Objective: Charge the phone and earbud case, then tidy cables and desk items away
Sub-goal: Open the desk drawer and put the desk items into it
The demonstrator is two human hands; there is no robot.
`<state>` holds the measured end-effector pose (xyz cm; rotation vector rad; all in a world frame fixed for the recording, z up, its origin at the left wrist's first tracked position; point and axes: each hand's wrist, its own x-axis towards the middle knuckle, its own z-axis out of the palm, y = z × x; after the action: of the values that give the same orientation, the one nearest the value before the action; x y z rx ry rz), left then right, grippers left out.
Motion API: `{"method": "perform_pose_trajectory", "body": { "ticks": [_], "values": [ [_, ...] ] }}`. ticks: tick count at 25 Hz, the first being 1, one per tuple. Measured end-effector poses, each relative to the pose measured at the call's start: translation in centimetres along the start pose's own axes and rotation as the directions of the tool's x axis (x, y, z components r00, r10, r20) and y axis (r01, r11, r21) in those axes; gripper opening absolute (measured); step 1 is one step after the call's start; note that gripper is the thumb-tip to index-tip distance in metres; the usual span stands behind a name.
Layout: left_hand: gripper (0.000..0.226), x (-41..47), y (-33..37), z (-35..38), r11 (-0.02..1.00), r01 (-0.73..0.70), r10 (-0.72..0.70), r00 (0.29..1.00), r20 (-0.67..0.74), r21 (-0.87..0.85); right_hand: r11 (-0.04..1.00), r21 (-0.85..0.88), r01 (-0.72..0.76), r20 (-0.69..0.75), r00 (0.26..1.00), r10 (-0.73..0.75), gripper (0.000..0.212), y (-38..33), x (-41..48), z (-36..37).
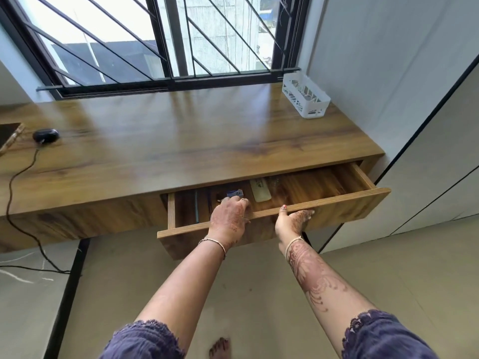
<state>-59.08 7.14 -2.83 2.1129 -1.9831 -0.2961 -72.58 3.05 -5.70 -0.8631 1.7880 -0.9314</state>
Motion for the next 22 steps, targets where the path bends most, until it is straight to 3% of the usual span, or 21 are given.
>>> {"method": "perform_pose_trajectory", "body": {
  "ticks": [6,16,22],
  "values": [
    [0.061,5.6,-2.8,-0.6,0.986,-0.076,0.089,0.992,-0.086,0.148,1.0,0.031,0.001,-0.02,1.0,0.0,0.079,-2.9,4.4,4.3],
    [0.06,10.7,-5.4,-1.1,0.983,-0.077,0.089,0.994,-0.068,0.164,0.992,0.112,-0.065,-0.016,0.998,0.068,0.132,-6.4,8.1,9.2],
    [0.06,10.6,-5.3,-0.9,0.981,-0.092,0.106,0.991,-0.077,0.171,0.992,0.12,-0.044,-0.058,0.997,0.052,0.126,-6.2,8.5,9.4]
  ]
}}
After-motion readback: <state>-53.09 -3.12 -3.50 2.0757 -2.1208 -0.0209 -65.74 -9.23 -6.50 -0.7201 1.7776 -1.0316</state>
